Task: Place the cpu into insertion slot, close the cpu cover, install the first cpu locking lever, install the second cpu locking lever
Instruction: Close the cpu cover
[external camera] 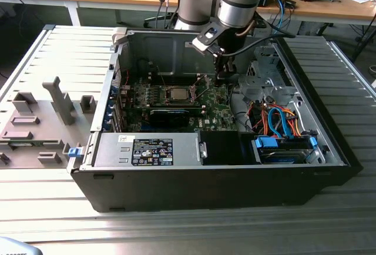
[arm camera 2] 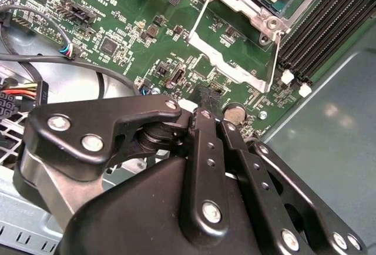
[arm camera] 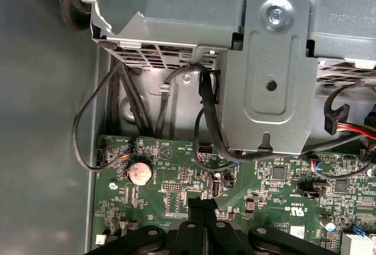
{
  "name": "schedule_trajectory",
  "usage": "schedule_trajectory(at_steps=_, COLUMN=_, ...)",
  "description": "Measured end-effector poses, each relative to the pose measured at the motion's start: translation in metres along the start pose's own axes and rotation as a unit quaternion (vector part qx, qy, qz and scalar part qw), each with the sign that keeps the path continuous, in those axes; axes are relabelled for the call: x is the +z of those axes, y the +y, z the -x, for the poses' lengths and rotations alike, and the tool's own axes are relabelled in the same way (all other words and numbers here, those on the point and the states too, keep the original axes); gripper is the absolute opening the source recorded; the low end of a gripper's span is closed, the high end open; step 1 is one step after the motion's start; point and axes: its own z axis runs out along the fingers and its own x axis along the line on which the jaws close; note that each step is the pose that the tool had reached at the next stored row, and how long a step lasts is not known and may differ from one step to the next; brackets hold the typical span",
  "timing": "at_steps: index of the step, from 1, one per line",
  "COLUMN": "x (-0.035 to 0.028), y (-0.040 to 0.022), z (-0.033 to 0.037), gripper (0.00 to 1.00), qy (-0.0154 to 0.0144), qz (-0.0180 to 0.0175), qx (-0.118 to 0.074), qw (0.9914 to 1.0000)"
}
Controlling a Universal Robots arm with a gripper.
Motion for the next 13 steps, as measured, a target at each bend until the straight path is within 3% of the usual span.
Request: schedule_trajectory(at_steps=13, x=0.0003, y=-0.0057, z=-0.0005, gripper=0.11, qy=0.0, qz=0.0, qx=0.0, qw=1.0)
